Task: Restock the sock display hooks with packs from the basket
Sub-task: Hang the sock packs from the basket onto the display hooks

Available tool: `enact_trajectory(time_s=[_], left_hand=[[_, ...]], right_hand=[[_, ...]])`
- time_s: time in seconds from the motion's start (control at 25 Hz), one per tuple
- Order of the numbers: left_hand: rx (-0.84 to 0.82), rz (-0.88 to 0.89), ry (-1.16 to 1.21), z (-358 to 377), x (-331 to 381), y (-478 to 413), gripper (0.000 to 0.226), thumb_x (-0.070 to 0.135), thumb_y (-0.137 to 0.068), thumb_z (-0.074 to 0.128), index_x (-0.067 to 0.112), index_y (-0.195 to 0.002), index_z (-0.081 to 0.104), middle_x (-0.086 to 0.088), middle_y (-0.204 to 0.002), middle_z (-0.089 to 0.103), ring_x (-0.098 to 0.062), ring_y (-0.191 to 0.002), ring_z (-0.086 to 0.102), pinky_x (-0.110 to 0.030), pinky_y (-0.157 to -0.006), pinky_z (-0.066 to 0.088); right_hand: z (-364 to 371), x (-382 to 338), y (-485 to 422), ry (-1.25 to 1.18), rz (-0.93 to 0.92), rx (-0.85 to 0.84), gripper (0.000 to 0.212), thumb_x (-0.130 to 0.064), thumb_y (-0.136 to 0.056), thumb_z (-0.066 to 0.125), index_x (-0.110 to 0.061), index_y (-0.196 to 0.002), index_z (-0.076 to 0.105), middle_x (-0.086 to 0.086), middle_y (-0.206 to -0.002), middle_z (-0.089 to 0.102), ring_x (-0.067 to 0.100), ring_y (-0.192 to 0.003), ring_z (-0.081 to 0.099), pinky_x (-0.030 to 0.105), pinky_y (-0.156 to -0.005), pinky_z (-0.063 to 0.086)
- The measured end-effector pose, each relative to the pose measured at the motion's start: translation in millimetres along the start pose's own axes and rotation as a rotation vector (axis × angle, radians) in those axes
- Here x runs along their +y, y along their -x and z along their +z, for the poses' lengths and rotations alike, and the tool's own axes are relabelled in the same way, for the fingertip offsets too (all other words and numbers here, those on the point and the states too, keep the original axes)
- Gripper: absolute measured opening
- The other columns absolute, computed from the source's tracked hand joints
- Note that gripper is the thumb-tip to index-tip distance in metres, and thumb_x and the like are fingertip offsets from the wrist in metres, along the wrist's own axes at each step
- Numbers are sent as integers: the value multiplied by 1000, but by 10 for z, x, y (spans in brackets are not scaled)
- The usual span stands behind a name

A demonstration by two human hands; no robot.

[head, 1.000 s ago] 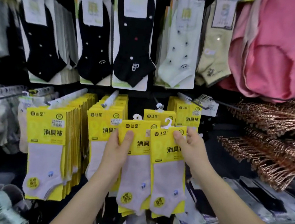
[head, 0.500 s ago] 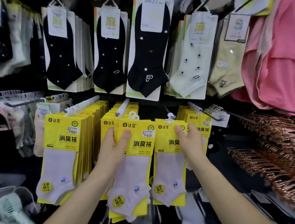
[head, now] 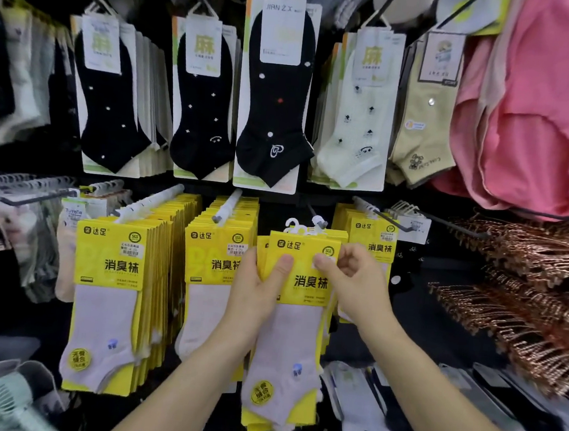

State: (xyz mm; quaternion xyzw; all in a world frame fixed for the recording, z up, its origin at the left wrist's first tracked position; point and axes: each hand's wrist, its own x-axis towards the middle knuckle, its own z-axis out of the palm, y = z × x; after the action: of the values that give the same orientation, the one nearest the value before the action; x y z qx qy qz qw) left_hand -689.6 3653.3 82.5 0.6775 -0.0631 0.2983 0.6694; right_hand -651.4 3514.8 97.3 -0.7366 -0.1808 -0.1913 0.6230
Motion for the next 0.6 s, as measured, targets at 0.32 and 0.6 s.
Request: enact_trajectory(time_s=[0.32,0.6], left_hand=[[93,33,-51,-125,-102,-41,15,33,-98,40,27,-98,54,12,-89,60,9,-78,56,-14,-69,46],[168,46,-103,-447,-138,-1,15,34,-96,42,28,-91,55,9,-89,63,-5,-82,61,-23,-70,50]], right_hand=[[-200,-2,-154,-63,137,18,36,-31,-89,61,-8,-115,52,20,-97,70,31,-80,67,38,-69,58],[-210,2,-188,13,96,40,32,-31,-88,61,-1,-99,59,30,-94,65,51,-91,59,64,-77,49]])
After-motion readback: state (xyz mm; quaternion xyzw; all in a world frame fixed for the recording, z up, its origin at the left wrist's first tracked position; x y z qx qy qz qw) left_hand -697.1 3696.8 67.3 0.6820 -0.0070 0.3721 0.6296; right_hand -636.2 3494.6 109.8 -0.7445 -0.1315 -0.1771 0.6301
